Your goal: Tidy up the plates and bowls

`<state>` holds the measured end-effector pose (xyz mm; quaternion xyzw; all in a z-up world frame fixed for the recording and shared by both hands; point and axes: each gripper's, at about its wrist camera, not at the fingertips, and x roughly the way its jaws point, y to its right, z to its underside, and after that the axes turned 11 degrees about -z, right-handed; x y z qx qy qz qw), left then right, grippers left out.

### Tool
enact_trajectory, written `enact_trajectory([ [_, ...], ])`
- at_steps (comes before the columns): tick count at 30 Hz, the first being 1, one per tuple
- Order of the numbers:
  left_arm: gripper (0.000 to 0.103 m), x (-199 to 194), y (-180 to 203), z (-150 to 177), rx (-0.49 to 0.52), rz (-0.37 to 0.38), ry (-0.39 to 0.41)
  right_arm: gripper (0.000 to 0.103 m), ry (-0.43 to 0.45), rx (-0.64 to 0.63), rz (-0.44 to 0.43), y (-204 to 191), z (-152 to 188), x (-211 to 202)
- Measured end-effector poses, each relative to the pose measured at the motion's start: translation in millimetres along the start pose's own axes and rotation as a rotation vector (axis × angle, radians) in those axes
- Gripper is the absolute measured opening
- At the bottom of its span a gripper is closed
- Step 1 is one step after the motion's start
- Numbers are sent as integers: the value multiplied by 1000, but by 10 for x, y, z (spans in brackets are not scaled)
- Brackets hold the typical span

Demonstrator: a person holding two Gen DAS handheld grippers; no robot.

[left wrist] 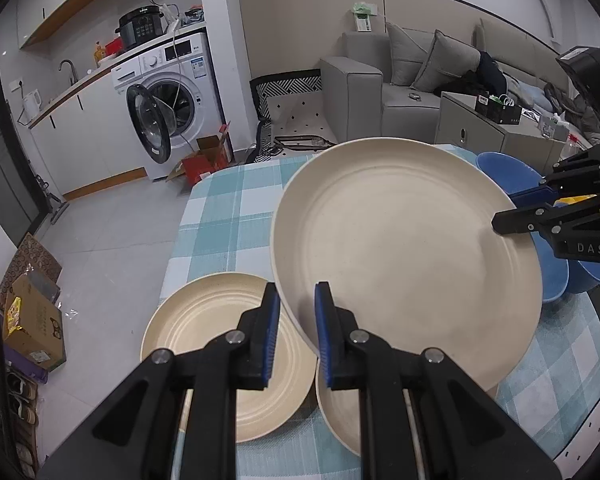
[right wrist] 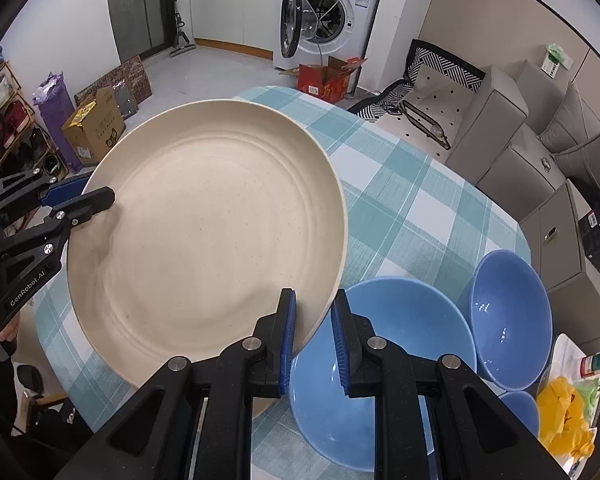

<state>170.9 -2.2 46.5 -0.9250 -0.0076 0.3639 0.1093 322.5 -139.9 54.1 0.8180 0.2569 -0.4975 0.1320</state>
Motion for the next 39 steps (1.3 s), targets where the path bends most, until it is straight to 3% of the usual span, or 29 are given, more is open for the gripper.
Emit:
enact_trajectory([
  [39,16,54,42,494,39,1,-69,18,-96,-49,-7,-285,490,545],
])
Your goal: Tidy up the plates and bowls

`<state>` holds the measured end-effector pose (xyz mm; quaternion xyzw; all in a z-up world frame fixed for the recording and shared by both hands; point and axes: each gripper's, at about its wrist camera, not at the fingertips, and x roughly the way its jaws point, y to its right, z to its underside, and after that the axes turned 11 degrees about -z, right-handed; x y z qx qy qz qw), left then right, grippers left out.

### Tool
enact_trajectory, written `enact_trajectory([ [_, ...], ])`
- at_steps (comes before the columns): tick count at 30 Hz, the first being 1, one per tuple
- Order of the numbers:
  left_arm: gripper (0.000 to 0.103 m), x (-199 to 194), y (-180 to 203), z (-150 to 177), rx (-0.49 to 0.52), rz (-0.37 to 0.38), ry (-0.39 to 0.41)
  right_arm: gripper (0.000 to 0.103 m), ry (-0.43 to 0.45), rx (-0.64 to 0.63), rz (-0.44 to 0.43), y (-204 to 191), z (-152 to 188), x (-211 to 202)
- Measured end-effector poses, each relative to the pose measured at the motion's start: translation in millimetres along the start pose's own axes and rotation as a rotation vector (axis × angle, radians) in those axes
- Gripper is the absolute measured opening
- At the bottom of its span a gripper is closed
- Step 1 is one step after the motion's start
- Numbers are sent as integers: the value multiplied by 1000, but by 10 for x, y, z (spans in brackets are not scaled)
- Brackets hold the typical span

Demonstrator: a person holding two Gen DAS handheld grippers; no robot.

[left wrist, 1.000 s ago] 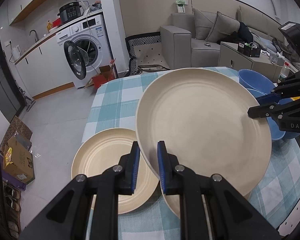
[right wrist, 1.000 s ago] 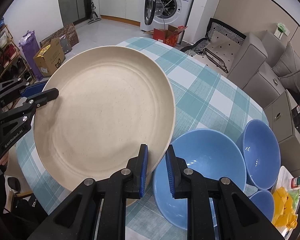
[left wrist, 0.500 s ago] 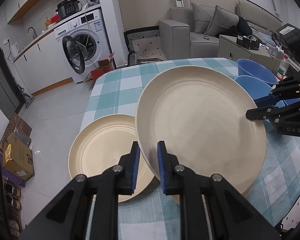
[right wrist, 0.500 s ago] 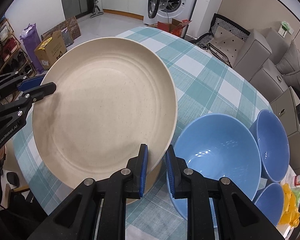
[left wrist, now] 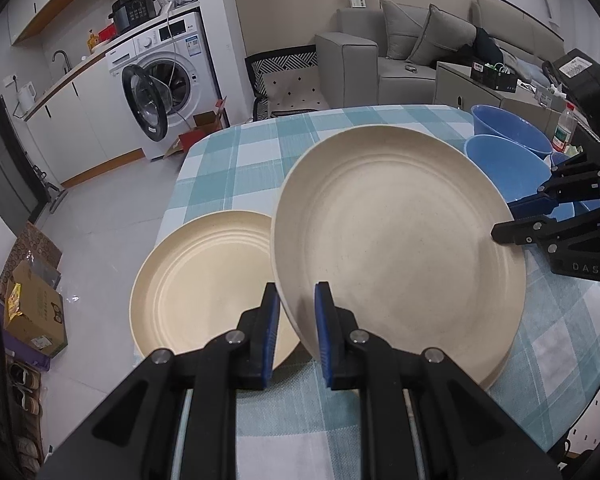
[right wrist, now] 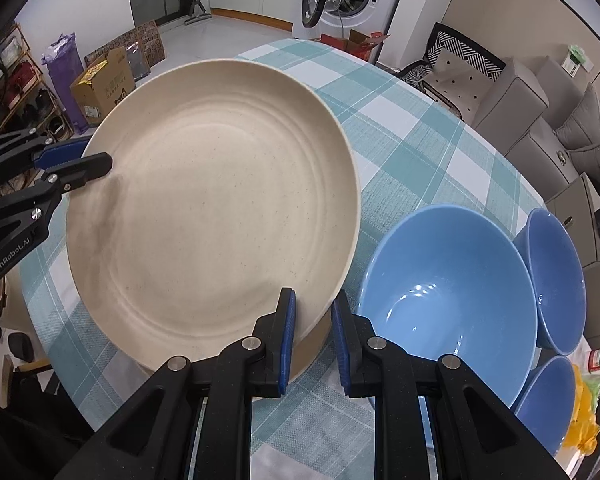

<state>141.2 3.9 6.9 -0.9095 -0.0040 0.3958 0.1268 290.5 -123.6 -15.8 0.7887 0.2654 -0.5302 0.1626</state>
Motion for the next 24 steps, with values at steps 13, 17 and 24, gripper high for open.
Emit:
enact_trajectory([
  [13,16,111,70,63,21,4,-34,18,-20,4,-3,28,61,140],
  [17,16,147,90,68,25,6,-43,18,-25,3,0,29,75,164],
  [24,16,190,128,119,38,15,-59,18,-41,6,-1,45,91,234],
])
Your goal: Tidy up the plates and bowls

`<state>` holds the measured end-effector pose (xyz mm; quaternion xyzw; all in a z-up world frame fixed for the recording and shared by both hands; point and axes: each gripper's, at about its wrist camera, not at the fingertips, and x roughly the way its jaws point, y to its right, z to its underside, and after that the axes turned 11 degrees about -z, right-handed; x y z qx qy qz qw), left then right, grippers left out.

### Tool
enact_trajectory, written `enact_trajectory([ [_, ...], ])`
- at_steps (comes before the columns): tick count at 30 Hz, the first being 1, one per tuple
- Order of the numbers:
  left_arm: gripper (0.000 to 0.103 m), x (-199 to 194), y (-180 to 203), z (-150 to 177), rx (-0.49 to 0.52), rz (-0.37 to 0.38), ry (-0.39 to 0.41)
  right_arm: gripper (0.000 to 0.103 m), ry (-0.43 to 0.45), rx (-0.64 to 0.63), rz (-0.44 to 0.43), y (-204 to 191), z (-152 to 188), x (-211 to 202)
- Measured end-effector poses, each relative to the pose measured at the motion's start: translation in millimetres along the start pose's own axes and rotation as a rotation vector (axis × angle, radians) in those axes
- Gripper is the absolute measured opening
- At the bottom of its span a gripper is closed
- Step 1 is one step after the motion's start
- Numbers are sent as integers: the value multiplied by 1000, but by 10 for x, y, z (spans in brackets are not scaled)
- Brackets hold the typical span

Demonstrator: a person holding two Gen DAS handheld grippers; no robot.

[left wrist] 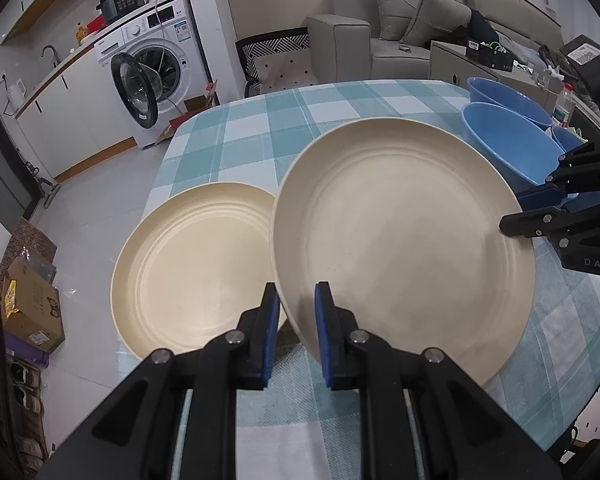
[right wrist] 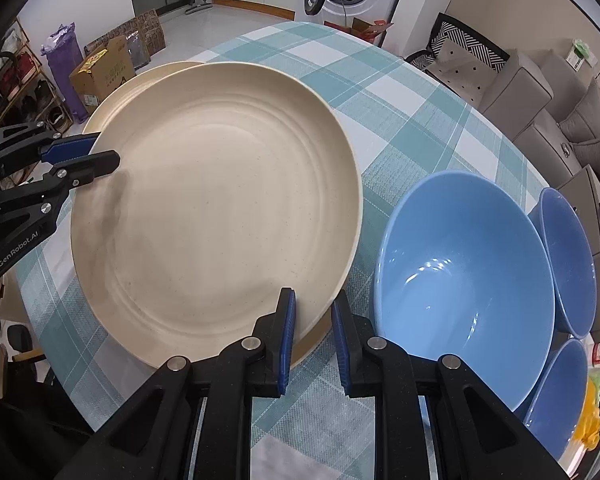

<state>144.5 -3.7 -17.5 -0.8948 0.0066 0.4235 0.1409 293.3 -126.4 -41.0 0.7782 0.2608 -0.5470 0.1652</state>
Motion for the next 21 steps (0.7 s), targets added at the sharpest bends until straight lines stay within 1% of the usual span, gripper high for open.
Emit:
enact_trajectory([
  [21,16,70,69,77,40,2,-30,19,-36,-7,2,-11,20,192],
])
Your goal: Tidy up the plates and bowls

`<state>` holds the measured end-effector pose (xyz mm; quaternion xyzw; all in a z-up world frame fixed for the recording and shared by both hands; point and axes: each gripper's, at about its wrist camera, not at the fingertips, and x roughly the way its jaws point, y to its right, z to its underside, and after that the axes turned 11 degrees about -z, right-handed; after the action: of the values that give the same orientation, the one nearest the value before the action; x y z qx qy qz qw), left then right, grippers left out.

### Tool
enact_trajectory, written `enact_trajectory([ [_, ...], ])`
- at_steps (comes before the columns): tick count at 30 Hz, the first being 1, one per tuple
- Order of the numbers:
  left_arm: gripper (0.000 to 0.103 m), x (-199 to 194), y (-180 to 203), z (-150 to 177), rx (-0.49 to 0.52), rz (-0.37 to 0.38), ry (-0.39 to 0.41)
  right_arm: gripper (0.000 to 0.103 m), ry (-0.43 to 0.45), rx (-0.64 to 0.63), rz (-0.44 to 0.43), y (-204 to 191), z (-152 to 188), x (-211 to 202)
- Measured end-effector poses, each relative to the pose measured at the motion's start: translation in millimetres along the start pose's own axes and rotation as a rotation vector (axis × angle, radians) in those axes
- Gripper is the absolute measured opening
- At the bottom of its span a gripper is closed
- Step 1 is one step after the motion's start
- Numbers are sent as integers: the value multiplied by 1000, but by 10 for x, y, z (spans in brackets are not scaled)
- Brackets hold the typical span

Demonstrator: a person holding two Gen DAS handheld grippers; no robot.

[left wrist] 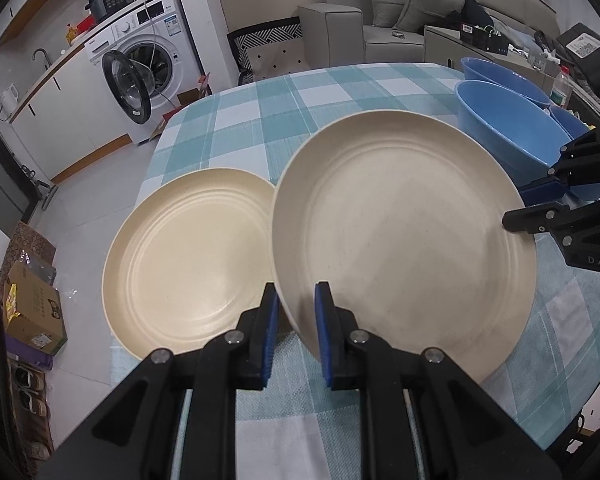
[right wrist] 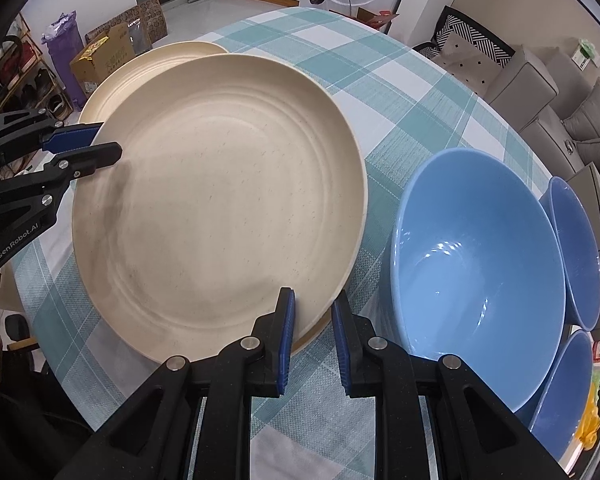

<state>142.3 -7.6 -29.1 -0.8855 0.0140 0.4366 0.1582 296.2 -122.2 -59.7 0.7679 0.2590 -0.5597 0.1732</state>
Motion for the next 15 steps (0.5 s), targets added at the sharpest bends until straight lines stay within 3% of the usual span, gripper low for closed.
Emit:
enact_trajectory([
  [15,16,13,69,39,34,3,-4,20,-14,3,9,26,55,47],
])
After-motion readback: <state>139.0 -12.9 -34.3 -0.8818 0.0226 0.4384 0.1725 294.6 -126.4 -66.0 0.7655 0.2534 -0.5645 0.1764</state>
